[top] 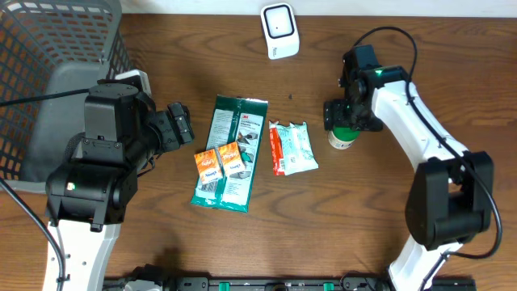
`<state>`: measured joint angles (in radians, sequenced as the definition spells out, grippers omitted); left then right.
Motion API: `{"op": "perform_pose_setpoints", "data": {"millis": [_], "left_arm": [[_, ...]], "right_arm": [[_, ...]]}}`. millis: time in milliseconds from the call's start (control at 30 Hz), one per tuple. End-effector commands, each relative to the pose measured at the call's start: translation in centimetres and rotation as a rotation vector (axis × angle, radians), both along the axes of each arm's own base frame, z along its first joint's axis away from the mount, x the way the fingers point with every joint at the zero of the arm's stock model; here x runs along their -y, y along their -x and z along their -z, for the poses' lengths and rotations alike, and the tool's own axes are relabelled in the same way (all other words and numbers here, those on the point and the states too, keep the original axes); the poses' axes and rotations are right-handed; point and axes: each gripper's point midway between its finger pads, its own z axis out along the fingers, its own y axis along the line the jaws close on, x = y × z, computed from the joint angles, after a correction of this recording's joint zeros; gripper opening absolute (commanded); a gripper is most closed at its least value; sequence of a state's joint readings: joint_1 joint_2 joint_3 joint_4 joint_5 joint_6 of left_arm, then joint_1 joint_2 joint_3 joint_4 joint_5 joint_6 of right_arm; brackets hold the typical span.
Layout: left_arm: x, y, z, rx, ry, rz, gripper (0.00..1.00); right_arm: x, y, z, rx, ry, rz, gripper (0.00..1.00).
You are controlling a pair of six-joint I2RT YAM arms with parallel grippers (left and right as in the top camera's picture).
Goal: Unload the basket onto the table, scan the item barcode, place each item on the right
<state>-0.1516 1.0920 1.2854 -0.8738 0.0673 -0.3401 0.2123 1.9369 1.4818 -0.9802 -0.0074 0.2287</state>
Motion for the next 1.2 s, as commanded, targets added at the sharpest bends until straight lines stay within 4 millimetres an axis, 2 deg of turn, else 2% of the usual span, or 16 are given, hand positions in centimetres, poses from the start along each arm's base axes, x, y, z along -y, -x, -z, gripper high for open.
{"op": "perform_pose_setpoints", "data": {"millis": [0,133,300,833,867,900,1000,1133,1167], "left_arm": [[-0.3,-0.1,-0.6,0.016,-0.01,-0.013,0.9],[-0.3,-0.1,-0.6,0.016,-0.01,-0.013,0.9],[-0.3,-0.1,-0.6,0.016,-0.01,-0.013,0.9],[-0.3,-0.1,-0.6,0.016,-0.01,-0.013,0.91],[-0.3,-0.1,-0.6,0.016,-0.01,-0.013,0.9],[-0.3,-0.1,-0.6,0.016,-0.01,-0.013,0.9],[-0.3,-0.1,-0.6,0.016,-0.01,-0.013,0.9],[-0.3,-0.1,-0.6,0.016,-0.01,-0.013,0.9],[-0.3,-0.1,-0.6,0.016,-0.01,-0.013,0.9]], "right_arm": [[0.2,0.3,1.5,-0.038,0.008,-0.013,0.83],[0.2,0.5,2.6,-0.065,0.013,-0.014,0.77],[0.2,0.5,2.7,-0.068,0.015,-0.014,0.71],[0.2,0.4,3.2,-0.068,0.019,-0.015,0.76],[0.2,0.4,3.2,-0.071,0.02,-0.015,0.78],[0.2,0.5,3.2,-0.071,0.02,-0.015,0.84],[0.2,0.5,3.2,-0.071,0.02,-0.014,0.87],[0.2,0.5,3.2,-0.071,0.02,-0.014,0.8],[0.2,0.4,3.2,-0.071,0.02,-0.014,0.75]]}}
